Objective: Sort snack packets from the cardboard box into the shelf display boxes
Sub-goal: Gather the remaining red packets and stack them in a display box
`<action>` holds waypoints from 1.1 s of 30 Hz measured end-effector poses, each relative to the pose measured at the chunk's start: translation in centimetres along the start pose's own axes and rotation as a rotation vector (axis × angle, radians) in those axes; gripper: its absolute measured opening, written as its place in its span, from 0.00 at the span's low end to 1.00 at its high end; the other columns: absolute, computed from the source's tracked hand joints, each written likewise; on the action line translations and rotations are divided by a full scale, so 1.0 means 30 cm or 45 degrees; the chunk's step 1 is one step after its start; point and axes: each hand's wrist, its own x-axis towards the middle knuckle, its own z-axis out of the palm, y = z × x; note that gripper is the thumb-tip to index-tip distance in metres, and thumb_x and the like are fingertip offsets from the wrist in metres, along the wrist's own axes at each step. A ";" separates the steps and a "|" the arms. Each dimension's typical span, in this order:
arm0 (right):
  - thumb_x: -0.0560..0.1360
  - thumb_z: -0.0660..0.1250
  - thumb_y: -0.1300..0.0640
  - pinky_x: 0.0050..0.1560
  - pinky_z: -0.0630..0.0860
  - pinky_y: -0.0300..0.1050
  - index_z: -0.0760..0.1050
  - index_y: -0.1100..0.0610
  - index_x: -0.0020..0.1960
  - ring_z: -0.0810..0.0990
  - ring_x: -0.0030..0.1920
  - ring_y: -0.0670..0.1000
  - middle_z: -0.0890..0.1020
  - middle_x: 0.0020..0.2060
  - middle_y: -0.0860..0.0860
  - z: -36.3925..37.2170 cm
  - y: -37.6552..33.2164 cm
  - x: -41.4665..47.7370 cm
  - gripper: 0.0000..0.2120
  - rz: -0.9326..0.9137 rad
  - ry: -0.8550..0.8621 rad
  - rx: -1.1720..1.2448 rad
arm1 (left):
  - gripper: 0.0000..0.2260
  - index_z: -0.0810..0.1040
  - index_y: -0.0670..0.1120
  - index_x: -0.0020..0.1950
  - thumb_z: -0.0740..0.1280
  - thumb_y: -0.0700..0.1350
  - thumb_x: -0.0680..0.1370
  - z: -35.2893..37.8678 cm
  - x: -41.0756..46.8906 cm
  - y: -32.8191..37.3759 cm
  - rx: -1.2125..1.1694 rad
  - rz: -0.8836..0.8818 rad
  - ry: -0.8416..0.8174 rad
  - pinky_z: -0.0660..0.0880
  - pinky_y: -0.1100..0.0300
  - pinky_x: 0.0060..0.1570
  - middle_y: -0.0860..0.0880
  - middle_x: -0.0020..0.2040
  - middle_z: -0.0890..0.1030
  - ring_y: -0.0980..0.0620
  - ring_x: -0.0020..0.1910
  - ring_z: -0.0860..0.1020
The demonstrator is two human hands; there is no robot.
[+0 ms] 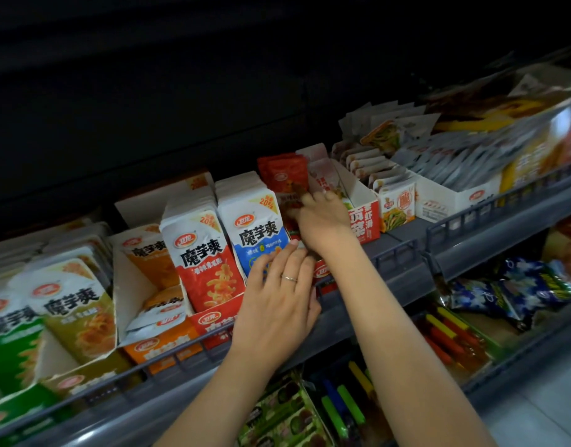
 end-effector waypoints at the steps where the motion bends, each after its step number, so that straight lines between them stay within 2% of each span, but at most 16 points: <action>1: 0.80 0.56 0.51 0.67 0.57 0.48 0.63 0.45 0.72 0.62 0.69 0.55 0.65 0.69 0.52 0.000 0.001 0.000 0.21 0.018 -0.006 -0.011 | 0.18 0.74 0.41 0.60 0.58 0.48 0.74 0.000 0.000 0.000 0.001 -0.003 -0.009 0.62 0.51 0.64 0.43 0.59 0.79 0.46 0.62 0.73; 5: 0.80 0.56 0.52 0.66 0.58 0.49 0.64 0.44 0.72 0.63 0.69 0.55 0.67 0.68 0.51 -0.004 -0.007 0.004 0.20 -0.003 0.023 0.028 | 0.18 0.76 0.40 0.59 0.58 0.48 0.74 0.000 0.000 0.000 0.004 -0.014 -0.031 0.62 0.51 0.63 0.43 0.59 0.79 0.46 0.61 0.76; 9: 0.79 0.57 0.57 0.64 0.61 0.48 0.65 0.46 0.71 0.66 0.67 0.54 0.70 0.66 0.52 -0.010 -0.007 0.002 0.21 -0.067 0.105 0.172 | 0.18 0.76 0.40 0.59 0.59 0.48 0.74 -0.001 -0.002 -0.001 -0.003 -0.009 -0.039 0.63 0.51 0.62 0.43 0.59 0.79 0.46 0.60 0.76; 15: 0.75 0.58 0.70 0.60 0.71 0.49 0.72 0.54 0.67 0.74 0.63 0.57 0.73 0.64 0.54 -0.070 0.016 -0.036 0.24 0.037 0.213 0.766 | 0.19 0.77 0.40 0.59 0.58 0.48 0.75 -0.010 -0.005 -0.001 -0.003 -0.022 -0.077 0.63 0.51 0.62 0.43 0.59 0.79 0.45 0.60 0.76; 19: 0.75 0.58 0.68 0.46 0.73 0.43 0.79 0.53 0.53 0.79 0.53 0.53 0.82 0.53 0.50 -0.112 0.049 -0.153 0.16 0.253 0.511 0.901 | 0.19 0.77 0.41 0.60 0.59 0.49 0.75 -0.036 -0.002 0.001 0.009 -0.033 -0.173 0.63 0.51 0.62 0.43 0.59 0.79 0.45 0.61 0.76; 22: 0.73 0.58 0.68 0.41 0.68 0.41 0.77 0.53 0.42 0.78 0.44 0.51 0.81 0.42 0.48 -0.134 0.027 -0.308 0.14 0.380 0.764 1.122 | 0.20 0.77 0.41 0.61 0.60 0.49 0.74 -0.066 -0.005 -0.008 0.030 0.002 -0.305 0.63 0.51 0.61 0.43 0.60 0.79 0.45 0.60 0.76; 25: 0.71 0.58 0.71 0.40 0.65 0.37 0.72 0.53 0.37 0.76 0.40 0.48 0.76 0.35 0.46 -0.070 -0.032 -0.511 0.14 0.323 0.890 1.367 | 0.26 0.74 0.39 0.66 0.67 0.51 0.70 -0.113 -0.013 -0.007 0.078 0.020 -0.430 0.60 0.50 0.65 0.41 0.63 0.77 0.44 0.62 0.75; 27: 0.71 0.57 0.69 0.40 0.67 0.36 0.71 0.55 0.38 0.74 0.39 0.45 0.75 0.36 0.45 -0.004 -0.044 -0.648 0.11 0.095 0.826 1.265 | 0.29 0.72 0.39 0.68 0.68 0.50 0.69 -0.157 -0.063 -0.004 0.050 0.004 -0.404 0.56 0.49 0.68 0.41 0.65 0.75 0.43 0.65 0.72; 30: 0.71 0.55 0.62 0.37 0.66 0.34 0.72 0.55 0.39 0.71 0.39 0.43 0.74 0.37 0.46 0.090 -0.043 -0.835 0.08 -0.271 0.556 0.936 | 0.22 0.74 0.43 0.63 0.62 0.48 0.69 -0.241 -0.246 0.042 -0.164 0.105 -0.192 0.59 0.47 0.66 0.41 0.61 0.72 0.42 0.62 0.69; 33: 0.70 0.55 0.59 0.36 0.65 0.35 0.72 0.54 0.39 0.74 0.38 0.47 0.74 0.37 0.47 0.208 -0.070 -0.964 0.07 -0.420 0.255 0.831 | 0.16 0.77 0.47 0.52 0.59 0.48 0.69 -0.309 -0.488 0.127 -0.352 0.230 -0.343 0.63 0.48 0.61 0.44 0.55 0.74 0.44 0.56 0.72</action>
